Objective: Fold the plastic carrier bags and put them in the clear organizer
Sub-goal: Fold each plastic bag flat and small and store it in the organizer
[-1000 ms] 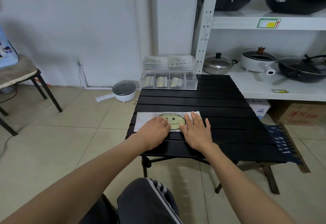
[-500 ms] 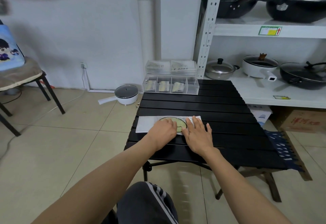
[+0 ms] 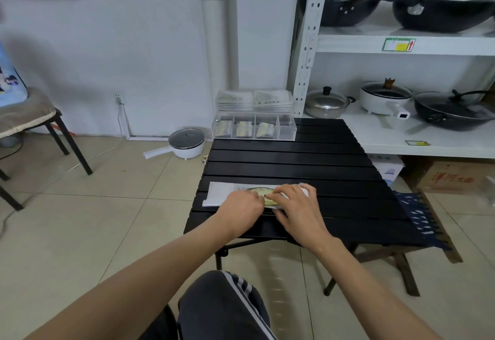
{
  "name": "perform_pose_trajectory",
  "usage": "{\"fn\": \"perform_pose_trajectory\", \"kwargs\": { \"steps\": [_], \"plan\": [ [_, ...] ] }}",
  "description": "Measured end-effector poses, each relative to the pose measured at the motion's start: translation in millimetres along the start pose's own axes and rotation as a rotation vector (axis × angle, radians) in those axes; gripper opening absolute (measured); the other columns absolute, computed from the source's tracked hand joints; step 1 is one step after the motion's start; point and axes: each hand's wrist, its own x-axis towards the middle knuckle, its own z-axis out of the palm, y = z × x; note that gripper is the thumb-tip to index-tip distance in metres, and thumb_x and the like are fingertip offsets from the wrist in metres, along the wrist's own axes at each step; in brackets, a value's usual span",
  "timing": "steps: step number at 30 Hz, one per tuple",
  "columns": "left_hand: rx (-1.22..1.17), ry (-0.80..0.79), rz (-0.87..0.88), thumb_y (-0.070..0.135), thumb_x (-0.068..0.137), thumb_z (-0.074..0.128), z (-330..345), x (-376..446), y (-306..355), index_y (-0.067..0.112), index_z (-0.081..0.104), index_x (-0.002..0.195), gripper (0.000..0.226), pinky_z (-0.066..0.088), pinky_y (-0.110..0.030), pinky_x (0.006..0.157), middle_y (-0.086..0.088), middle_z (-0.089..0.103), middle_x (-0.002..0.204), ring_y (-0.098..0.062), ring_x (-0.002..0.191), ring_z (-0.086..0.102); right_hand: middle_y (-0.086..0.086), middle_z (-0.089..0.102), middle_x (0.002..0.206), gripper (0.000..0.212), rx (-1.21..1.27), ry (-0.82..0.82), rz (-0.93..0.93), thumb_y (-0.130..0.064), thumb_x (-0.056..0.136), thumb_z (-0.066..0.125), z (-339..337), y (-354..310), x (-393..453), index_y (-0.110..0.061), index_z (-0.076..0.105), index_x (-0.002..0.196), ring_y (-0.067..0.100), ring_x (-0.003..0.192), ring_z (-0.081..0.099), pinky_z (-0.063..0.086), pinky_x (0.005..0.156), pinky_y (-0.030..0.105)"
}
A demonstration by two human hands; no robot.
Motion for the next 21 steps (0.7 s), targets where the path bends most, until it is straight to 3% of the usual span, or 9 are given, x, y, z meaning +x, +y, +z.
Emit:
{"fn": "perform_pose_trajectory", "kwargs": {
  "steps": [5, 8, 11, 13, 16, 21],
  "plan": [
    [-0.105, 0.103, -0.021, 0.015, 0.092, 0.052, 16, -17, -9, 0.014, 0.061, 0.104, 0.015, 0.053, -0.037, 0.062, -0.005, 0.058, 0.103, -0.025, 0.09, 0.057, -0.008, 0.061, 0.109, 0.025, 0.088, -0.118, 0.005, -0.02, 0.094, 0.058, -5, 5, 2, -0.027, 0.068, 0.115, 0.015, 0.102, 0.054, 0.042, 0.086, 0.031],
    [-0.139, 0.136, -0.102, 0.013, 0.085, 0.063, 27, -31, -27, 0.021, 0.062, 0.113, 0.03, 0.056, -0.038, 0.065, -0.002, 0.055, 0.106, -0.021, 0.092, 0.054, -0.009, 0.057, 0.107, 0.025, 0.131, -0.175, 0.034, -0.024, 0.097, 0.054, -8, 13, 3, -0.03, 0.066, 0.119, 0.013, 0.098, 0.049, 0.041, 0.082, 0.027],
    [-0.281, 0.193, -0.224, 0.02, 0.092, 0.053, 27, -42, -47, 0.024, 0.067, 0.106, 0.02, 0.054, -0.036, 0.07, 0.003, 0.057, 0.102, -0.019, 0.093, 0.056, -0.011, 0.056, 0.102, 0.02, 0.172, -0.251, 0.078, -0.028, 0.099, 0.052, -11, 20, 6, -0.032, 0.067, 0.11, 0.011, 0.094, 0.048, 0.041, 0.078, 0.029],
    [-0.489, 0.2, -0.303, 0.024, 0.094, 0.053, 22, -43, -57, 0.019, 0.07, 0.1, 0.019, 0.051, -0.034, 0.075, 0.001, 0.063, 0.101, -0.02, 0.093, 0.058, -0.01, 0.057, 0.093, 0.017, 0.222, -0.298, 0.173, -0.032, 0.098, 0.052, -15, 26, 10, -0.026, 0.068, 0.096, 0.012, 0.089, 0.053, 0.042, 0.072, 0.029],
    [-0.799, 0.168, -0.429, 0.029, 0.091, 0.061, 19, -41, -69, 0.017, 0.074, 0.096, 0.018, 0.046, -0.033, 0.075, 0.0, 0.069, 0.091, -0.02, 0.085, 0.06, -0.012, 0.065, 0.091, 0.012, 0.405, -0.287, 0.375, -0.037, 0.094, 0.06, -21, 36, 12, -0.029, 0.069, 0.093, 0.007, 0.085, 0.06, 0.05, 0.073, 0.031],
    [-0.956, 0.099, -0.462, 0.034, 0.091, 0.061, 20, -40, -75, 0.018, 0.075, 0.09, 0.021, 0.045, -0.032, 0.069, 0.002, 0.071, 0.084, -0.016, 0.079, 0.06, -0.012, 0.069, 0.091, 0.009, 0.544, -0.245, 0.553, -0.036, 0.086, 0.068, -24, 49, 8, -0.03, 0.068, 0.08, 0.006, 0.09, 0.061, 0.051, 0.077, 0.032]
  ]
}}
